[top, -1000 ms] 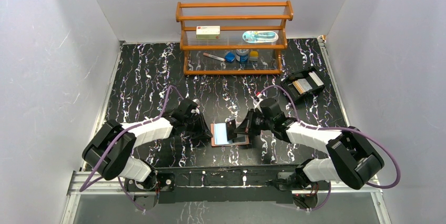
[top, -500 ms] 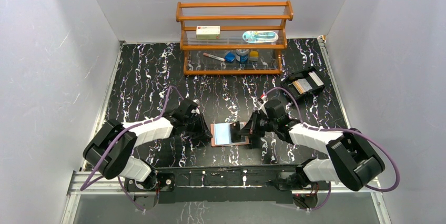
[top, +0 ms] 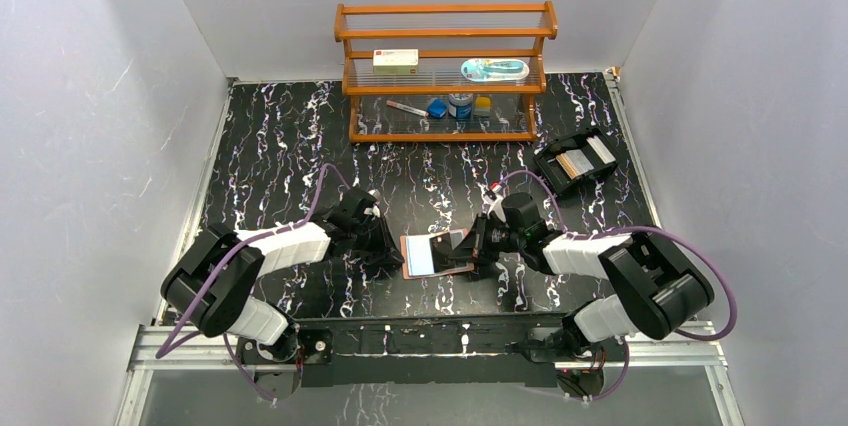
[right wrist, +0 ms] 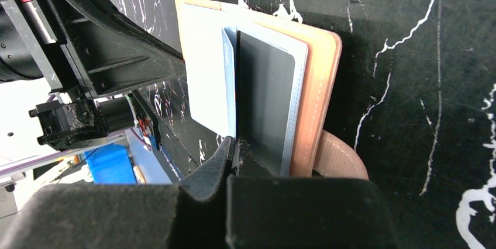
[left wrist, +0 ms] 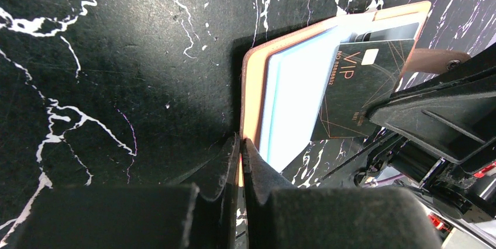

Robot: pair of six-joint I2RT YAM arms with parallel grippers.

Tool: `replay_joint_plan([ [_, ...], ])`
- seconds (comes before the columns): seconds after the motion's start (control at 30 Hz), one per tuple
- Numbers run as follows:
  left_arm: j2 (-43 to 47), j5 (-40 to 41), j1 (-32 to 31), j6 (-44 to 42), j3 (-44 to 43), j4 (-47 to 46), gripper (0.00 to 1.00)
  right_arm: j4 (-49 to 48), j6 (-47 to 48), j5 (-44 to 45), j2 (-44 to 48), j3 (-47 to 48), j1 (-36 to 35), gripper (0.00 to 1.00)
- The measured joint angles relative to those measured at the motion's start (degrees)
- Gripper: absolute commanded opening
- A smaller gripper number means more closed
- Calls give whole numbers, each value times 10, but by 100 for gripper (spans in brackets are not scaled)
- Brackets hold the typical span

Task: Put the credit cards into the card holder
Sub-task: Insert the credit card into the card holder.

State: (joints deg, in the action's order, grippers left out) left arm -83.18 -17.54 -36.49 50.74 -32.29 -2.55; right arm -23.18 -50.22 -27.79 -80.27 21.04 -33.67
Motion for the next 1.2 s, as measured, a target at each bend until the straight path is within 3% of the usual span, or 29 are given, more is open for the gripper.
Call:
replay_joint_plan([
  [0.7, 0, -1, 0, -2, 0, 0, 0, -56, -3, -14, -44, -2, 0, 0],
  [1.0, 0, -2, 0, -2, 0, 0, 0, -67, -22, -16, -80, 7, -9, 21],
  [1.2, 0, -5, 0, -2, 0, -1, 0, -3, -15, 23, -82, 51, -48, 32],
])
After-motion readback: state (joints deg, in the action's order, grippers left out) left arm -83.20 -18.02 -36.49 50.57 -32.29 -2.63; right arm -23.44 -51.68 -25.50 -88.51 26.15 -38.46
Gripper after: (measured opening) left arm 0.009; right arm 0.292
